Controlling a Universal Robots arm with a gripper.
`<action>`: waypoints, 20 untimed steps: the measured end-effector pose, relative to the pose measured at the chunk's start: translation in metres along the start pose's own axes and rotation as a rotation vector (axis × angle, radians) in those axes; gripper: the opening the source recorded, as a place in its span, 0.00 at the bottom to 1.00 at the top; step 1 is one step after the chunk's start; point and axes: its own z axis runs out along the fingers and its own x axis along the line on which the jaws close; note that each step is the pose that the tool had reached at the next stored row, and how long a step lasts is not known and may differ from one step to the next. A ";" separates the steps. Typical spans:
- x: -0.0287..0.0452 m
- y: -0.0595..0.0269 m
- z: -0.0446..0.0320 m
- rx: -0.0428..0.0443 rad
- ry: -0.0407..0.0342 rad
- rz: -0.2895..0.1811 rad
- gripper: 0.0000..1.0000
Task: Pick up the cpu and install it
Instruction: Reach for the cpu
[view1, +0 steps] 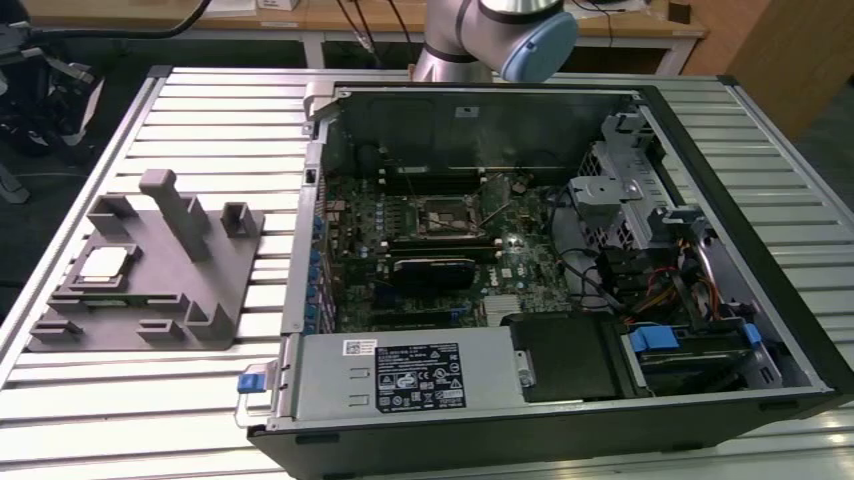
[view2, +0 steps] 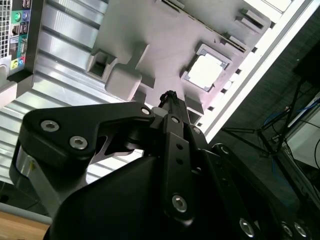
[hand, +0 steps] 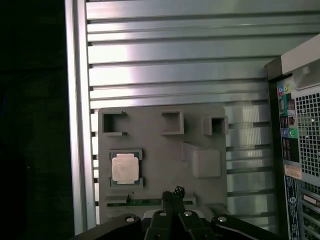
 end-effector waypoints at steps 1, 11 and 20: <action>0.0017 -0.0006 0.0036 0.0000 0.0000 0.000 0.11; 0.0095 -0.0028 0.0246 0.0000 0.0000 0.000 0.11; 0.0138 -0.0041 0.0406 0.0000 -0.0001 0.000 0.11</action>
